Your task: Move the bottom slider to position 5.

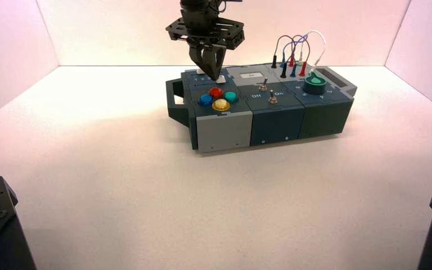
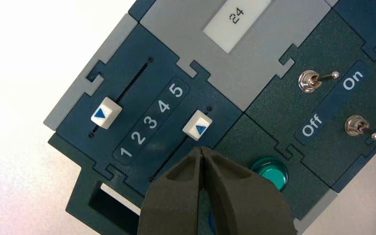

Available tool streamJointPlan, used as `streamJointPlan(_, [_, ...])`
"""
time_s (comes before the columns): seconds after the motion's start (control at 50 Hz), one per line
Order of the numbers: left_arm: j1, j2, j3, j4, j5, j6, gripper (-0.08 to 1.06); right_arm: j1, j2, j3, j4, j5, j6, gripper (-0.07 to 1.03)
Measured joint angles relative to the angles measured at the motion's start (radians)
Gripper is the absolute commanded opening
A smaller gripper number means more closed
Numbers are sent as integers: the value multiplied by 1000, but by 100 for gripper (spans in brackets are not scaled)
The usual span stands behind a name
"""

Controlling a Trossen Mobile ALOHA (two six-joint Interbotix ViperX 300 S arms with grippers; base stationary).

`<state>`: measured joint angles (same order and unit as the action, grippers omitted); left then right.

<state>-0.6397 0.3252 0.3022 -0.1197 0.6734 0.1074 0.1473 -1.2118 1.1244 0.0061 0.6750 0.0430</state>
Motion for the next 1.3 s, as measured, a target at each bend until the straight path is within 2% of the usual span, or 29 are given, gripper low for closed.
streamJointPlan(0.38, [0,21,-9,5,3,14,-3,-2,0,-2,-2,2,0,-2])
streamJointPlan(0.86, [14,29,-28,46,15,17,-3,-2,0,-2,0,0,0,-2])
streamJointPlan(1.3, [20,38,-61,51,34,23,-3,0,0,0,0,2,0,-2])
